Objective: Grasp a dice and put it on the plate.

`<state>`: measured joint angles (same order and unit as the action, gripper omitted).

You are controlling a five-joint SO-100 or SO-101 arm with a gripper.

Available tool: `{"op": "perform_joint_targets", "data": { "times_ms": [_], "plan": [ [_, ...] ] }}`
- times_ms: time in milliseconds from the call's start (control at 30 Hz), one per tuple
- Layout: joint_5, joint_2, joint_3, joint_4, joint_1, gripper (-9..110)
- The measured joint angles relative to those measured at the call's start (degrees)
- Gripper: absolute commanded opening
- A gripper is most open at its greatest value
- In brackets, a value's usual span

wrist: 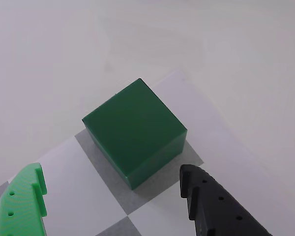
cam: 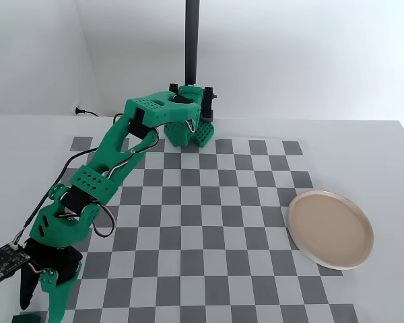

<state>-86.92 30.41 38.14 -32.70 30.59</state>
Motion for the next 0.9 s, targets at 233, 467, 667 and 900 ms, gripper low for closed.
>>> {"op": "perform_joint_targets", "data": {
  "times_ms": [233, 467, 667, 900],
  "plan": [
    [0.00, -8.88, -14.15, -5.80, 0.00, 24],
    [0.00, -9.67, -16.79, -5.80, 0.00, 24],
    [0.00, -9.67, -16.79, -5.80, 0.00, 24],
    [1.41, -9.67, -16.79, -5.10, 0.00, 24]
  ]
}}
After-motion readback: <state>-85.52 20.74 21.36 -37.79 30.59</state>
